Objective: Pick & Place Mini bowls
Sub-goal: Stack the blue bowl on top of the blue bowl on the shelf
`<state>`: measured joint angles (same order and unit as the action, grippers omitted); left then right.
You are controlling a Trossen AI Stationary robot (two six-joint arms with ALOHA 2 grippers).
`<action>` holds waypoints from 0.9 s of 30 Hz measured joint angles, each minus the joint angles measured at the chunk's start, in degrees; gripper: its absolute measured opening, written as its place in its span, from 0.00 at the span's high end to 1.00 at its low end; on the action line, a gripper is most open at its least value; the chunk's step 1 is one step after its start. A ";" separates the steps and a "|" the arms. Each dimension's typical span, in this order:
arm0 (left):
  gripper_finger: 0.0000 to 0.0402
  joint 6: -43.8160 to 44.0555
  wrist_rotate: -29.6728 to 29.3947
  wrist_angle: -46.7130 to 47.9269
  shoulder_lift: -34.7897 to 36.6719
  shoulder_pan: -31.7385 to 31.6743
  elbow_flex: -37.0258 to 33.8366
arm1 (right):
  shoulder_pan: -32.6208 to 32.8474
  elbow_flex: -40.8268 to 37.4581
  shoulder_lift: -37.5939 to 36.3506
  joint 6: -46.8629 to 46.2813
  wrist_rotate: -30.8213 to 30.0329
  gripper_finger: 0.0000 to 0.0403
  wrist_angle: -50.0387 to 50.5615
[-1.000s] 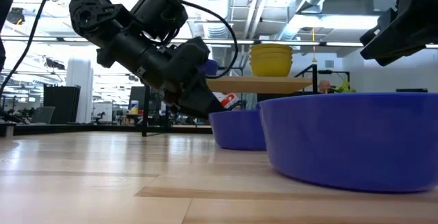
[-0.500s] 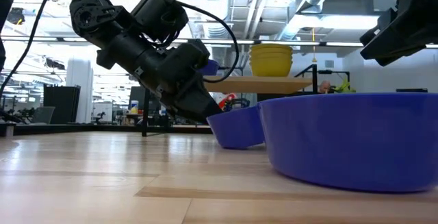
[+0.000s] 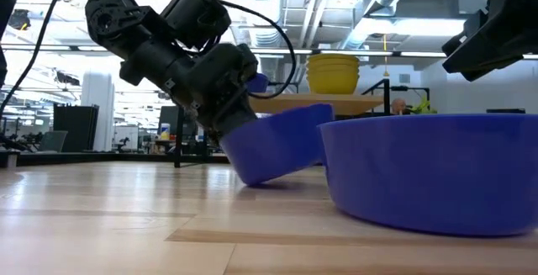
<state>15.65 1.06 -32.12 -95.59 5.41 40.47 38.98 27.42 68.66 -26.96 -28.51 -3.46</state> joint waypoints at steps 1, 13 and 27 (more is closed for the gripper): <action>0.98 -0.01 -0.02 -0.70 0.02 0.04 0.00 | 0.00 0.00 0.00 0.00 0.02 1.00 0.00; 0.98 -2.00 -1.89 -1.99 4.47 3.07 -0.07 | 0.00 0.02 0.00 0.37 0.00 1.00 0.04; 0.98 -11.60 -24.37 -1.68 18.00 10.06 -0.07 | 0.00 0.02 0.00 0.39 -0.04 1.00 0.02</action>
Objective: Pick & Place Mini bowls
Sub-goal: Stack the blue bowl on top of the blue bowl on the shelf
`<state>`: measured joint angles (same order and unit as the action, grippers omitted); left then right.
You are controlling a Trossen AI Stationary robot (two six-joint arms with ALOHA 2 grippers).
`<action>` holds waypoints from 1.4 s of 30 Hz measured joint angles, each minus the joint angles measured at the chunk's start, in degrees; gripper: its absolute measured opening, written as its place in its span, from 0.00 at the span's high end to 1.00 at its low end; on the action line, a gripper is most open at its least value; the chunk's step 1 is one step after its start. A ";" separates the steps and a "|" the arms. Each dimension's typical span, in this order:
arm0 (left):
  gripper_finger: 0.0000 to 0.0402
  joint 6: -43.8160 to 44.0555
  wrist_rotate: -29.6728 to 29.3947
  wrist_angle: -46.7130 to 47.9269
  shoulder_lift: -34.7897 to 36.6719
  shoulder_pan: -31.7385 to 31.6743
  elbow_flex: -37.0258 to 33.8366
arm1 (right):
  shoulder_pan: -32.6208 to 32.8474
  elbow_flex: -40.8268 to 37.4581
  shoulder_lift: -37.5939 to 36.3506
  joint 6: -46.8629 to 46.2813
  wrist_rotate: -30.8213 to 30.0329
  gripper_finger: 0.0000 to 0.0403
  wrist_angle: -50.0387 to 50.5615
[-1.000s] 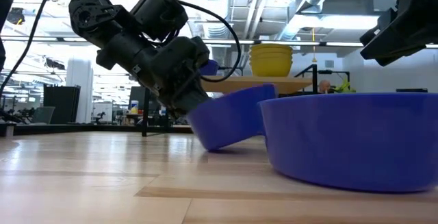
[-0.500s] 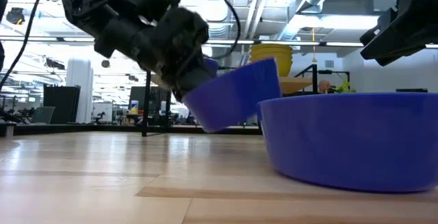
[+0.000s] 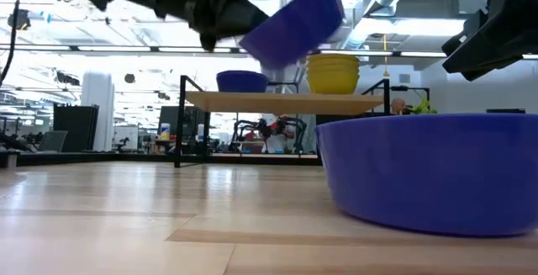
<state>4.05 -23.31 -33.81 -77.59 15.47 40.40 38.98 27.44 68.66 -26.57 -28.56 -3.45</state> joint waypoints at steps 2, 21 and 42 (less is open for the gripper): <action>0.98 -1.51 -3.74 0.91 3.27 -0.51 0.00 | 0.00 0.00 0.00 0.00 -0.02 1.00 0.00; 0.98 -3.80 -15.88 3.57 19.25 -28.15 1.00 | -4.02 0.00 0.00 0.20 -0.28 1.00 -0.04; 0.97 2.26 -11.15 9.96 12.88 -36.79 3.04 | -2.97 0.00 0.00 1.07 -0.09 1.00 -0.23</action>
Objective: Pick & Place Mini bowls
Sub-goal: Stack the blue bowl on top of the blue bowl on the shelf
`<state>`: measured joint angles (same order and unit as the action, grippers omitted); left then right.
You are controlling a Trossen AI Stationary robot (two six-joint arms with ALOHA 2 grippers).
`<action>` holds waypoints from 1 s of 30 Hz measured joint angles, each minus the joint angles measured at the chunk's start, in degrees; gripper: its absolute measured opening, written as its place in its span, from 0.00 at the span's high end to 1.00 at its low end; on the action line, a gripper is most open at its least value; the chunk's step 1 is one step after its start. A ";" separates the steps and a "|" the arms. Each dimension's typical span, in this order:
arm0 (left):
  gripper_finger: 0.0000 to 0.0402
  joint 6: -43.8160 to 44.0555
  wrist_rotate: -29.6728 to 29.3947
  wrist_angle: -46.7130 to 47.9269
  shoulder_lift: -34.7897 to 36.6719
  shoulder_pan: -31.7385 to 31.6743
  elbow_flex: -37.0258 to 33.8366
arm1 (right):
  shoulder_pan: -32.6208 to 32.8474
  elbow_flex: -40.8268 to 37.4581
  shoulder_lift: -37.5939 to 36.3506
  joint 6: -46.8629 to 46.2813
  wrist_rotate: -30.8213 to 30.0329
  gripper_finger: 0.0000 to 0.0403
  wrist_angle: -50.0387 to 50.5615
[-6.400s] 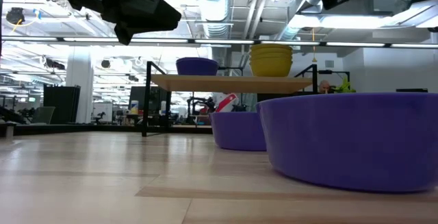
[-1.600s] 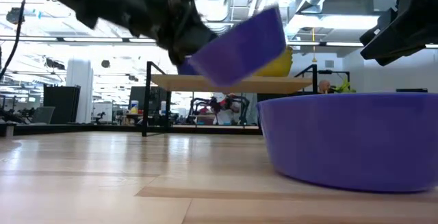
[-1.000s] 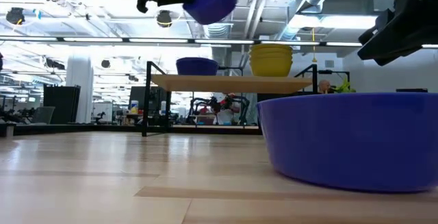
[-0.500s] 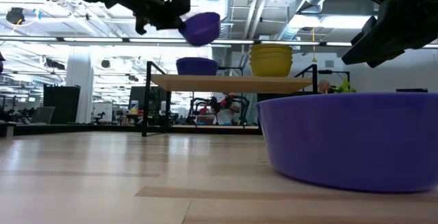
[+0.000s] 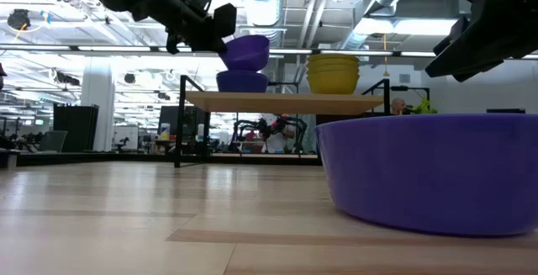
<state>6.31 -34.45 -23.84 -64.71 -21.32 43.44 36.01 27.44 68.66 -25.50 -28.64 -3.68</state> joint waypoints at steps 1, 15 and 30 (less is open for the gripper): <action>0.97 0.00 -0.01 0.37 0.00 0.00 0.00 | 0.02 0.00 0.00 0.00 0.00 1.00 -0.14; 0.82 -0.01 -0.01 2.04 0.02 0.13 0.00 | 0.02 0.00 0.00 -0.02 0.13 1.00 -0.22; 0.79 -5.32 -4.58 1.97 2.49 0.35 0.00 | 0.02 0.00 0.00 -0.04 0.08 1.00 -0.20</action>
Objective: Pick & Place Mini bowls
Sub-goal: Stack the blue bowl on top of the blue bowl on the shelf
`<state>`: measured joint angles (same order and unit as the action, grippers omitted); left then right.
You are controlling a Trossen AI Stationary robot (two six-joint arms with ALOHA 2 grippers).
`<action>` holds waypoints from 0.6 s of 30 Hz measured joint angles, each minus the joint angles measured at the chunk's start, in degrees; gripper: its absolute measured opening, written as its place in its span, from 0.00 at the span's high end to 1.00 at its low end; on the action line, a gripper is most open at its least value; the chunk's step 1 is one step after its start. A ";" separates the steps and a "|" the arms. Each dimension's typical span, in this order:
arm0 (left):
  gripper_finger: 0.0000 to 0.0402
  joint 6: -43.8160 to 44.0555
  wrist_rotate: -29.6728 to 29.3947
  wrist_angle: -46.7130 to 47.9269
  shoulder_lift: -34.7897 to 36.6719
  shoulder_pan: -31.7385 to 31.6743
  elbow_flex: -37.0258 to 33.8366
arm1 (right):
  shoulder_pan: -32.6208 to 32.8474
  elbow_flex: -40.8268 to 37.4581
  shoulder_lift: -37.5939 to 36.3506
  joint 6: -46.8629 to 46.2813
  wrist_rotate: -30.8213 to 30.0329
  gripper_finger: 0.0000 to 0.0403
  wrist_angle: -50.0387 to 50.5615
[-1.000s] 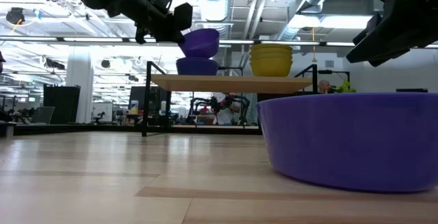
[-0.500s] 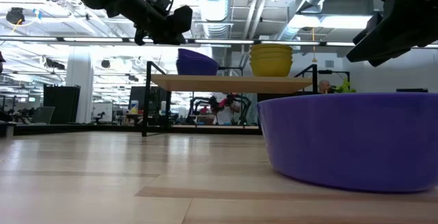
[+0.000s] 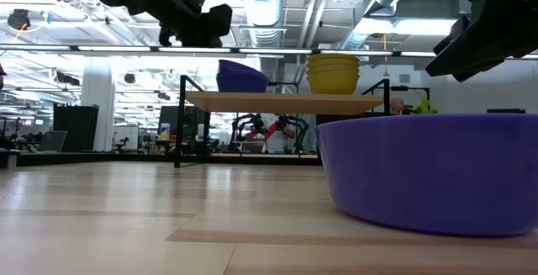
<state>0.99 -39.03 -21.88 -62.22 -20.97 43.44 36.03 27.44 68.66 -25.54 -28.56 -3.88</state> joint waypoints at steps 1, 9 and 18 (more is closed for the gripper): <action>0.79 -1.38 -2.01 0.00 -0.07 0.00 0.00 | 0.00 0.00 0.00 0.00 -0.02 1.00 0.02; 0.84 -11.56 -13.53 -1.83 -0.52 -0.02 -0.04 | -0.99 0.00 0.00 0.52 -0.04 1.00 0.01; 0.89 -17.49 -13.81 -9.33 -0.83 -0.42 -0.04 | -3.34 0.00 0.00 0.68 -0.02 1.00 0.00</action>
<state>-16.50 -52.84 -31.21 -63.04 -21.39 43.40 32.69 27.44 68.66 -24.86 -28.58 -3.88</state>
